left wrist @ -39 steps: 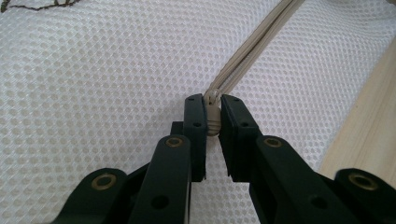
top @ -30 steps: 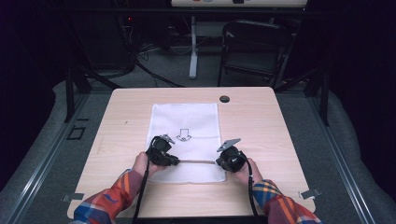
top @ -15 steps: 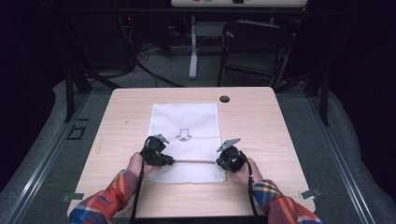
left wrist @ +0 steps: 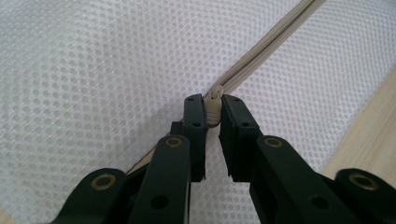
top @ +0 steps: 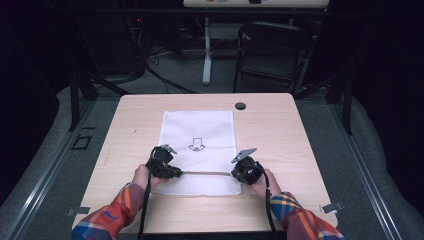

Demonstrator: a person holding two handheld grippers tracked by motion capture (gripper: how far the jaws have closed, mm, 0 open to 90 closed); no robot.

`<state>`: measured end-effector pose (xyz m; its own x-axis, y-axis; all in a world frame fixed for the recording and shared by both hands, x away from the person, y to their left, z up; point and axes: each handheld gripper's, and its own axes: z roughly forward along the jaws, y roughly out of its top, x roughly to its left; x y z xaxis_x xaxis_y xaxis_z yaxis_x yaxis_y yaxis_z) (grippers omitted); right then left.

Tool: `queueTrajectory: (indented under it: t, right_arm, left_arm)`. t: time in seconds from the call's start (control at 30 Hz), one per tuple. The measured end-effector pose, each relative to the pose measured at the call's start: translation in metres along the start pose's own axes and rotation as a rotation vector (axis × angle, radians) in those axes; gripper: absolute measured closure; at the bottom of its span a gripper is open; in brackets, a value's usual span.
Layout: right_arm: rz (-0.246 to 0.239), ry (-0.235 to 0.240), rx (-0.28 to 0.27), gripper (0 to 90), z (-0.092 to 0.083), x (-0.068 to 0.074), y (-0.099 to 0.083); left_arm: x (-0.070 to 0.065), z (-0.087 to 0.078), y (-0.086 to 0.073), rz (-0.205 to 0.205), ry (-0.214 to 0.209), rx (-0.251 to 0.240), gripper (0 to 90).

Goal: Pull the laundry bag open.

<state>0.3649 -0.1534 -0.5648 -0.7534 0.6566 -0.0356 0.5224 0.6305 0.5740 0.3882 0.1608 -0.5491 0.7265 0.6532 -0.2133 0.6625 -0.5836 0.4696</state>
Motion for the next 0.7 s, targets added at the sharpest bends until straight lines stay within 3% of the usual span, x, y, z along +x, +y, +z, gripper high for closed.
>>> queueTrajectory:
  t: [0.7]
  right_arm:
    - [0.003, 0.007, -0.001, 90.0, 0.001, 0.000, 0.001]
  left_arm:
    - [0.009, -0.018, -0.017, -0.055, 0.049, -0.010, 80.6]
